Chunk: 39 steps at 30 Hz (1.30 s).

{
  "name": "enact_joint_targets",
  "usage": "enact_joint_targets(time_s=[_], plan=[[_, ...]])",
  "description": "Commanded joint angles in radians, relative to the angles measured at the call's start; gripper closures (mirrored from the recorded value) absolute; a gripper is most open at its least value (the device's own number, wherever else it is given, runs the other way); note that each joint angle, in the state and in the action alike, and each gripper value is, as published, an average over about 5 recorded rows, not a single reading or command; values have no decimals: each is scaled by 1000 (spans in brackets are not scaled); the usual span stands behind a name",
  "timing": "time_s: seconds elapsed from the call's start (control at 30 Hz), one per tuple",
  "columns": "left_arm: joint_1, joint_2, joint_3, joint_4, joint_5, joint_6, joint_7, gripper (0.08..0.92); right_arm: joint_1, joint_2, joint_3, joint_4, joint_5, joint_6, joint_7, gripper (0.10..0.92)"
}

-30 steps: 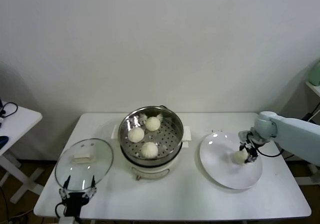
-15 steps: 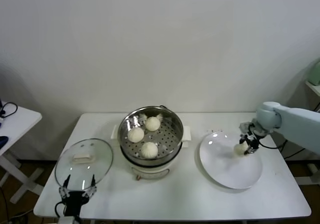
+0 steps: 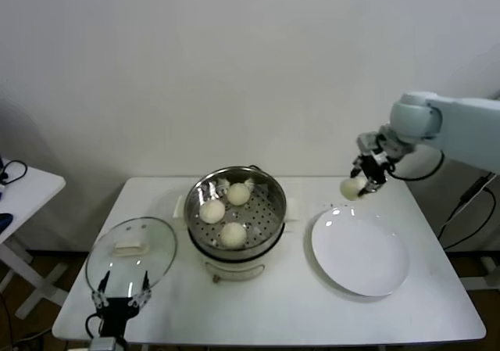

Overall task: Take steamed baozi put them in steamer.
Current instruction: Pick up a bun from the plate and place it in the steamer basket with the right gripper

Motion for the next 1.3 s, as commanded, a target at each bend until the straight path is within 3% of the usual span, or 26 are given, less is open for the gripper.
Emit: enact_joint_targets(time_s=[0.03, 0.57, 1.3], plan=[[0, 0, 2, -2, 0, 0, 1, 177, 152, 128, 53, 67, 139, -44, 9, 497], [2, -3, -2, -3, 0, -2, 0, 177, -165, 283, 225, 56, 128, -200, 161, 474], [-6, -2, -8, 4, 0, 0, -1, 177, -459, 321, 288, -39, -41, -248, 221, 448]])
